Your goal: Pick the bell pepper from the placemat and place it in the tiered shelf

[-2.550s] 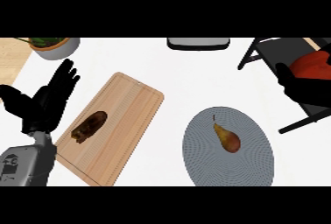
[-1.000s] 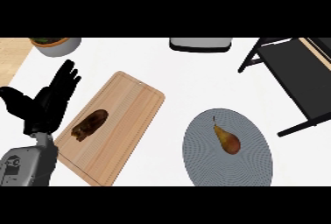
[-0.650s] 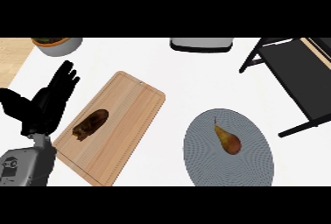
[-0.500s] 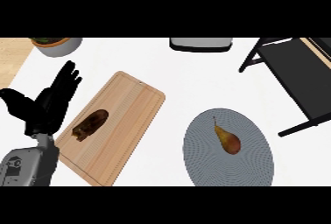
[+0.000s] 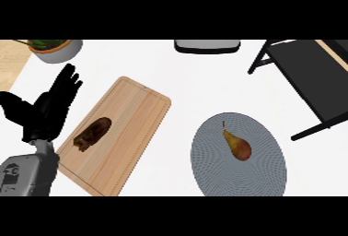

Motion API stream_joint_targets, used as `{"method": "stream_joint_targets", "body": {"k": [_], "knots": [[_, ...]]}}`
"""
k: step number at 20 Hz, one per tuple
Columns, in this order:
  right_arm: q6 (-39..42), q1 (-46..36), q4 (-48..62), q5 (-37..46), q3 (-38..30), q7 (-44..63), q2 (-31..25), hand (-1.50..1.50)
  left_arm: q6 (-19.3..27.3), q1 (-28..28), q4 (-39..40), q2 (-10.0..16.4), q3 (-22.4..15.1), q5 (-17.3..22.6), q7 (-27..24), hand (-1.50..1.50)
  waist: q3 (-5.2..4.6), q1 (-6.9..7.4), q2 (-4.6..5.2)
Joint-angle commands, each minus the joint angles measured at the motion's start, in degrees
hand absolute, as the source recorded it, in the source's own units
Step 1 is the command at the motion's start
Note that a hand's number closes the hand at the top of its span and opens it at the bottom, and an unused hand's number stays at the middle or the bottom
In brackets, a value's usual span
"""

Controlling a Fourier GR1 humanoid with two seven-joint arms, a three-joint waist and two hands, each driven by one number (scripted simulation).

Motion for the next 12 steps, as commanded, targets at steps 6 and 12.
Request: {"method": "stream_joint_targets", "body": {"k": [6, 12], "knots": [[18.1, 9.07, 15.7, -11.74, -14.46, -7.55, -17.02, -1.5, -0.03, 1.76, -2.97, -0.15, -0.65, -0.04, 2.24, 0.0, 0.7, -0.11, 0.16], [29.68, 21.59, 14.14, -15.07, -19.7, -19.55, -16.69, -1.5, -0.51, -0.45, -0.12, 0.59, 1.32, 1.16, 1.57, 0.0, 0.64, -1.37, 0.01]]}}
